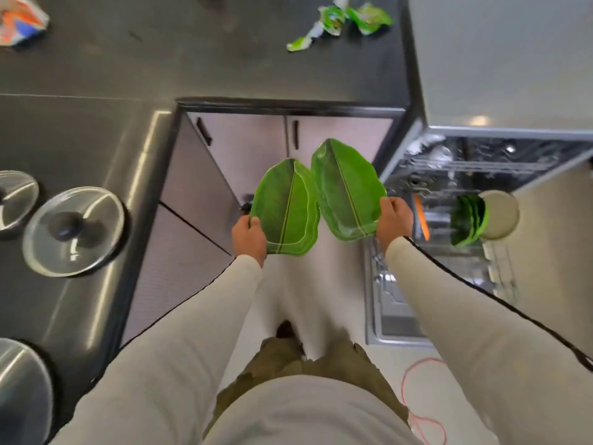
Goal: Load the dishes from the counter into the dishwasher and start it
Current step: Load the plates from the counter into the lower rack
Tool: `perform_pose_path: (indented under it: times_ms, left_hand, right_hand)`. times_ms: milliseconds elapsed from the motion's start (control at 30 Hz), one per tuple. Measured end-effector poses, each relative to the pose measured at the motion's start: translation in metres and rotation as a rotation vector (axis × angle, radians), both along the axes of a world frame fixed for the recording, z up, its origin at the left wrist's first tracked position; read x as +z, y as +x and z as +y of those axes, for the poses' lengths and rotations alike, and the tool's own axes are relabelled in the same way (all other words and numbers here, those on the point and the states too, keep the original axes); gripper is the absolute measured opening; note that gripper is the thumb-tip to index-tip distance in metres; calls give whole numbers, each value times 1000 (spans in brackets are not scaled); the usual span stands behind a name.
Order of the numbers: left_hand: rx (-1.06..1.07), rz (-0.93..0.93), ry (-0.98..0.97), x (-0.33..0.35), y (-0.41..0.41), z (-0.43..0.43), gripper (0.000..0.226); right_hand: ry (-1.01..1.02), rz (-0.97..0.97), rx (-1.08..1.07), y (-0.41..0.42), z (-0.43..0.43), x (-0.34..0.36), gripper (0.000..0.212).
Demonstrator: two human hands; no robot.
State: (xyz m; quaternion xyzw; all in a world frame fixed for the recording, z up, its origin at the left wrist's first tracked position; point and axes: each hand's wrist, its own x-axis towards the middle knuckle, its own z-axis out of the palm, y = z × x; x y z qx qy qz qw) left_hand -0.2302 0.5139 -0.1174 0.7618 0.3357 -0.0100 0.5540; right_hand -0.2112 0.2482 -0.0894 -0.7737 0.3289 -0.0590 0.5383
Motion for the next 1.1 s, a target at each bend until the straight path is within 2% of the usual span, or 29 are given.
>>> perform_pose_path:
  times_ms: [100,233,300,467,600,733,933,1033,1100]
  left_hand:
    - [-81,81,12,-30,-30,-48,26]
    - [-132,127,56,-34,-65,-122,24]
    - [-138,169,56,-51,-81,-151,24]
    - [-165,273,-23,-84,-110,-220,9]
    - [-218,342,-59,-109,-105,-261,22]
    - [-315,365,-29,-134,-73,-307,26]
    - [-465,374,-1,-112,-11,-405,10]
    - [-525,388,45,-125,13,-447,12]
    - [-596,375,121,-142,32,-473,13]
  right_hand:
    - [3,126,-66,-60,-62,-18,14]
    - [-38,256,-119,-118,-138,-39,22]
    - [-50,329,-111,-136,-170,-50,25]
    - [-114,449,-58,-157,-234,-65,34]
    - [-139,575,15,-148,-272,-78,33]
    - [-184,653,32,-125,-312,-91,30]
    - [-304,697,51,-81,-378,-119,23]
    - [-417,725,166,-56,-408,-139,12]
    - [-487,729,239,-32,-427,-162,12]
